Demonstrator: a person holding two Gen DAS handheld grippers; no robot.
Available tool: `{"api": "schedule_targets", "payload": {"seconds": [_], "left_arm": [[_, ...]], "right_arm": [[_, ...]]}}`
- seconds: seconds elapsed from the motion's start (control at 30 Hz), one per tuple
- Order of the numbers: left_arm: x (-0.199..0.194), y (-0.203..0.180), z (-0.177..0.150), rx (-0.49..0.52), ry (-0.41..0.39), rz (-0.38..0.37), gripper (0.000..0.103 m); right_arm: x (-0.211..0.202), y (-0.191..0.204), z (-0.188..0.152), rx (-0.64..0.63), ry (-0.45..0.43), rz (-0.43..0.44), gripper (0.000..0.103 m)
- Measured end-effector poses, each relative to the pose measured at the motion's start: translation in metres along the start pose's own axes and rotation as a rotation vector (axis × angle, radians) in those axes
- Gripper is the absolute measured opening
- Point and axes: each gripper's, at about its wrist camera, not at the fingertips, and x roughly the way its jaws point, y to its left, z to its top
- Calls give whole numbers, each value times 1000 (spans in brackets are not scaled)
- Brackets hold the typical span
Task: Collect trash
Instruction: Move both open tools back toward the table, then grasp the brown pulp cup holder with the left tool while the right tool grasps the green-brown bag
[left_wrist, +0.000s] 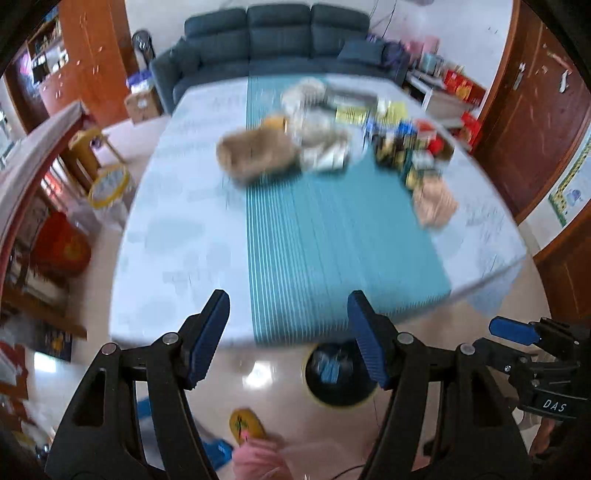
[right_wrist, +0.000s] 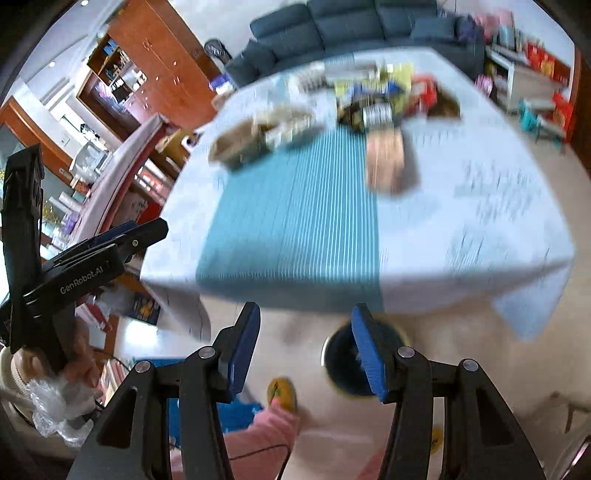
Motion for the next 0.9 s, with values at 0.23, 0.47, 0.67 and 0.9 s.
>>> {"api": "schedule_targets", "payload": {"seconds": [0.23,0.47,0.67,0.9], "left_arm": [[-8,20,74,-13,-46,-10,64],[27,47,128,-60,-26,11,64],[89,81,160,-157,76,-2,64],[160,100,171,-213,172,-12,64]], "right_arm": [[-14,-7,79,17,-87,-90,56],[37,-33,145,65,-60,-139,61],[90,-55,171,95,-25,-202,61],[122,-73,177,146,26,-229,61]]}}
